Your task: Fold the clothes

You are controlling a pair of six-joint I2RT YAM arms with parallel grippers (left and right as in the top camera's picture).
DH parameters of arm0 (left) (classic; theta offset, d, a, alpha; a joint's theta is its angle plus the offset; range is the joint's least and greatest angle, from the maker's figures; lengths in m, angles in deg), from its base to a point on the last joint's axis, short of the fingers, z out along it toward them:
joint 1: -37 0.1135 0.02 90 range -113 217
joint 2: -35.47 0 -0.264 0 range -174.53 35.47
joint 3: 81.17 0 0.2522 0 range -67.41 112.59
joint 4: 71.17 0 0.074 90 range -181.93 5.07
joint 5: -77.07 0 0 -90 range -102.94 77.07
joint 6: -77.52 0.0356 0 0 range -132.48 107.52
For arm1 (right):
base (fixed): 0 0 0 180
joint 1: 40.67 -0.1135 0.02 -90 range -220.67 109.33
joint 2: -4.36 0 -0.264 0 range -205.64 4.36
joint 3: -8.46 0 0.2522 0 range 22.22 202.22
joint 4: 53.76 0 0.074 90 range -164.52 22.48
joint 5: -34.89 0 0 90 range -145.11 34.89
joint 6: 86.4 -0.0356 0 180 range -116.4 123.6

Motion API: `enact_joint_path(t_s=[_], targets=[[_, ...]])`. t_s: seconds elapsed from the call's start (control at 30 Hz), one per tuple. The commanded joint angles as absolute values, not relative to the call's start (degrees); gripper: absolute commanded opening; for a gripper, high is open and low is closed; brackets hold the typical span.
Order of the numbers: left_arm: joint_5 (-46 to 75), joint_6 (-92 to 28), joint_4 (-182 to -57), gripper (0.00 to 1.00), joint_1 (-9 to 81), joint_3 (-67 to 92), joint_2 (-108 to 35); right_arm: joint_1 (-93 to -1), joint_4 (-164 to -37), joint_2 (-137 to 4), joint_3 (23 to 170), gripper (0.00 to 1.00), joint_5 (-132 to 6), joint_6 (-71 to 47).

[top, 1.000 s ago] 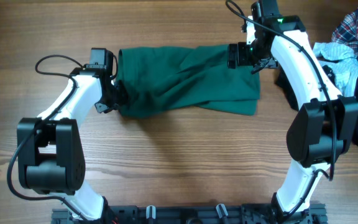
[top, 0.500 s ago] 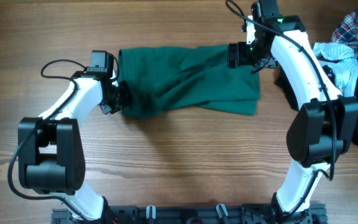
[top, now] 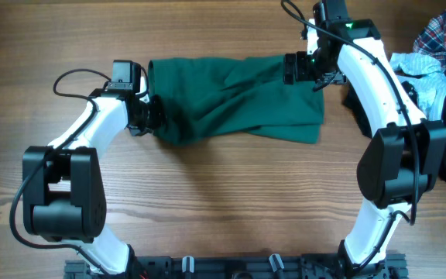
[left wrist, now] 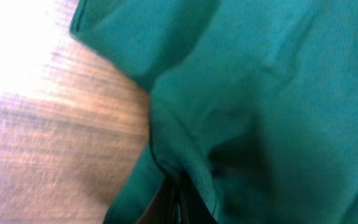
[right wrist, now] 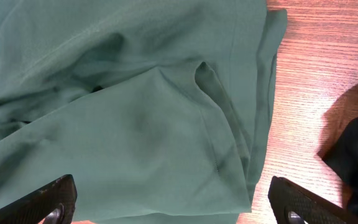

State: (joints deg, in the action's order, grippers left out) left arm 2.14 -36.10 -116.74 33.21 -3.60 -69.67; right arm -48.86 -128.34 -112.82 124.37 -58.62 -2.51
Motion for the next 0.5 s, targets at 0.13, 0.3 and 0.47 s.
enact_joint_path(t_s=[0.13,0.3,0.47], targets=[[4.61,-35.20,-111.17,0.04,32.99,6.76,-69.47,-48.88,-128.21,-112.43,123.86,0.99,-57.70,-1.98],[3.53,-33.69,-106.65,0.04,32.99,11.81,-69.47,-48.88,-128.19,-112.43,123.86,0.99,-57.72,-2.23],[-0.40,-33.17,-103.06,0.04,32.95,12.01,-69.69,-48.88,-128.12,-112.43,123.86,0.99,-58.12,-2.44]])
